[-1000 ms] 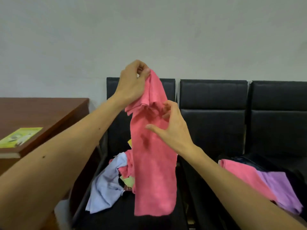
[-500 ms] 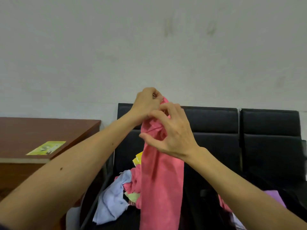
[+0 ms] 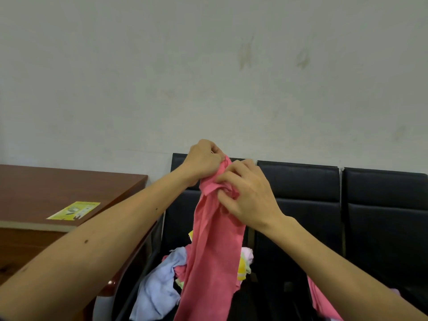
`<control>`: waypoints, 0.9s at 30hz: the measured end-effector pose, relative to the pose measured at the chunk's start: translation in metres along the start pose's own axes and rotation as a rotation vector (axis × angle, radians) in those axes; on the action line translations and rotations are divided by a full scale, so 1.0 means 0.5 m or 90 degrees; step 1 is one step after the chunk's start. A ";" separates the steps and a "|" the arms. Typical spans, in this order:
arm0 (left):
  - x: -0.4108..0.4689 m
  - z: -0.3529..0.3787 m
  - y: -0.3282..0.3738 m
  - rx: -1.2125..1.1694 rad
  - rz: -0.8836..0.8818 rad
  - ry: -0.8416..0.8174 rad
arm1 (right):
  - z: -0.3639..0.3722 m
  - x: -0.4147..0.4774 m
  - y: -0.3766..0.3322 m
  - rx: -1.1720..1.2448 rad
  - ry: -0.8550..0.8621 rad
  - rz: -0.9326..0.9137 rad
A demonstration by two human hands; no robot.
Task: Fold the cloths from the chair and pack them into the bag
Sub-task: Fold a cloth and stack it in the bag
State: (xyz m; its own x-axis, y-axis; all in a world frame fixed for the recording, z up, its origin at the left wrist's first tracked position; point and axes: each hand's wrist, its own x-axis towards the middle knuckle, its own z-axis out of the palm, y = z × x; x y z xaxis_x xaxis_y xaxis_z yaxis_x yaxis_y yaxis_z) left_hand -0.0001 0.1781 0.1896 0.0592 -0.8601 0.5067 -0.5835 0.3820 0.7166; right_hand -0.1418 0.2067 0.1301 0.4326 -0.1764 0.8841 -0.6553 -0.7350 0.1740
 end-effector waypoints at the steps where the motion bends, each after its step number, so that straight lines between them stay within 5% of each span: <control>1: -0.001 0.000 -0.002 0.003 -0.002 -0.006 | -0.006 0.003 -0.010 0.063 -0.017 0.062; 5: -0.003 -0.005 -0.008 -0.002 -0.029 -0.048 | -0.050 0.032 -0.029 0.408 -0.165 0.355; 8: 0.000 -0.013 -0.015 -0.067 -0.052 -0.119 | -0.075 0.046 -0.020 0.591 -0.275 0.463; 12: -0.016 -0.020 -0.016 -0.089 -0.057 -0.237 | -0.084 0.077 0.003 0.681 -0.139 0.569; 15: -0.033 -0.024 0.000 -0.184 -0.042 -0.254 | -0.094 0.114 0.019 0.573 0.004 0.559; 19: -0.072 -0.019 0.048 -0.292 0.014 -0.325 | -0.112 0.132 0.023 0.431 -0.055 0.448; 27: -0.086 0.004 0.065 -0.349 0.078 -0.244 | -0.147 0.143 0.039 0.465 -0.073 0.403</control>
State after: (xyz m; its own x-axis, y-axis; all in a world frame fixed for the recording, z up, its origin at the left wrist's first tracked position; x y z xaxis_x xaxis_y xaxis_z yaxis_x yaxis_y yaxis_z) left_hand -0.0232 0.2268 0.1899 -0.3311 -0.8200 0.4669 -0.0661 0.5137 0.8554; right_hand -0.1690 0.2280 0.2287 0.2155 -0.7136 0.6666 -0.2585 -0.7000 -0.6657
